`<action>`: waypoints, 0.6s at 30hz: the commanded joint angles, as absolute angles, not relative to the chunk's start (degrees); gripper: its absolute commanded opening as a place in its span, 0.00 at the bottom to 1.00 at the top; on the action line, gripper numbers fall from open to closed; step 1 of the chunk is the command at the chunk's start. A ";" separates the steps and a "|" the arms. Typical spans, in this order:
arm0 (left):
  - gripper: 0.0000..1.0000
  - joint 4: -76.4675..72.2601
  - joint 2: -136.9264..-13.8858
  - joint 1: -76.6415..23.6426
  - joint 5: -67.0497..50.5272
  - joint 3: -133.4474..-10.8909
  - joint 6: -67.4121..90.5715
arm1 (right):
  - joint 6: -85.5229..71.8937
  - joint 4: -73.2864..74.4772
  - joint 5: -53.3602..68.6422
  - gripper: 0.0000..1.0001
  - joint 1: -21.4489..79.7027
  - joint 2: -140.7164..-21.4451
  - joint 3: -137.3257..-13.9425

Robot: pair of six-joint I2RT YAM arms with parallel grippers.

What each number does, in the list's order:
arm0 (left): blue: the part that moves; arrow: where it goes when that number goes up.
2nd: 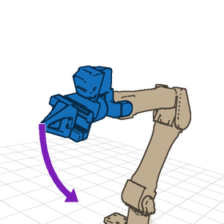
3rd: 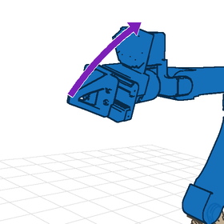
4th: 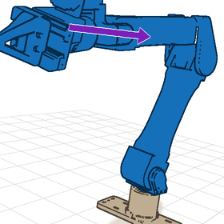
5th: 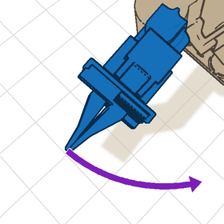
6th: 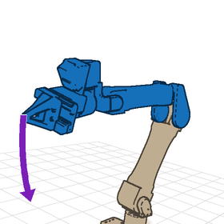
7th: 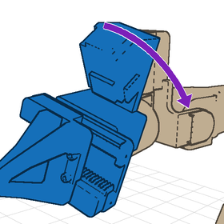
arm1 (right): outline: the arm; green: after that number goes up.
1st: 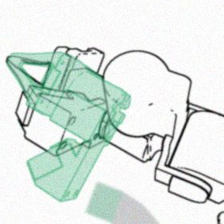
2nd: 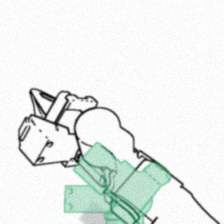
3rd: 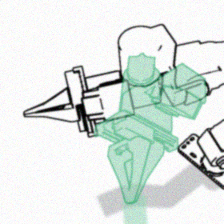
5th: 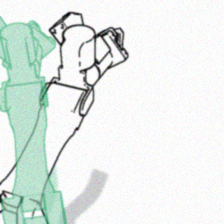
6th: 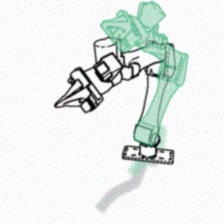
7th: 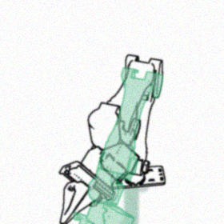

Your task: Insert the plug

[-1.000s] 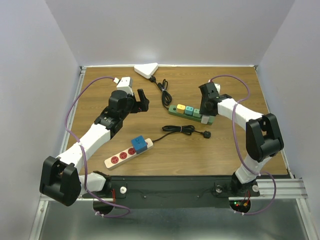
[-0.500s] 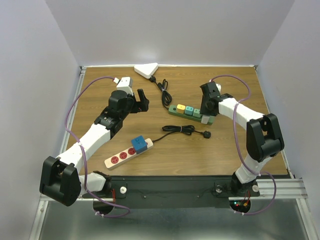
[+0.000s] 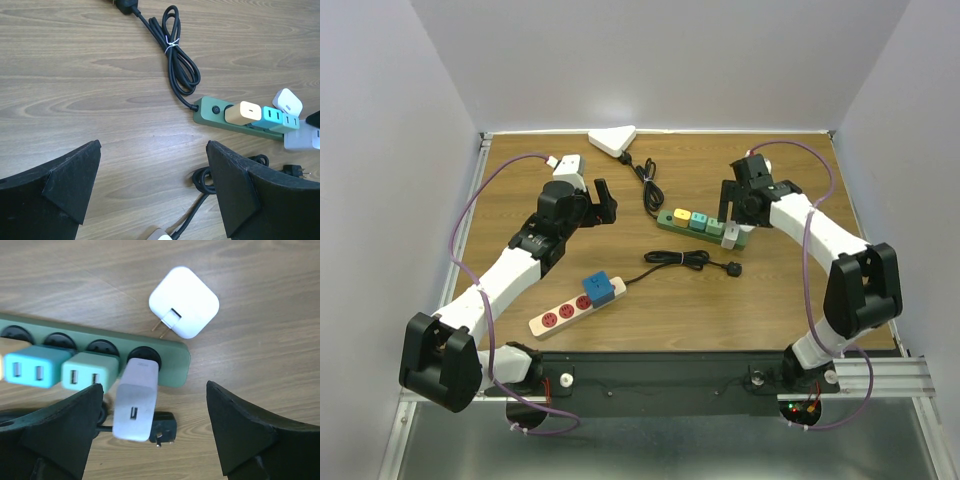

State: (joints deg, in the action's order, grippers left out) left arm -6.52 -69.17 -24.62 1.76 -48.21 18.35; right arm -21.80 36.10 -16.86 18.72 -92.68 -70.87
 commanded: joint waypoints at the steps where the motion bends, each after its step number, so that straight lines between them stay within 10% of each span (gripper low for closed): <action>1: 0.99 -7.03 -68.20 -24.17 2.55 -49.83 17.75 | -19.96 36.47 -17.58 0.89 18.02 -88.43 -73.57; 18: 0.99 -6.50 -68.47 -24.61 0.79 -50.54 18.02 | -6.77 26.03 -11.60 0.90 5.36 -93.77 -69.61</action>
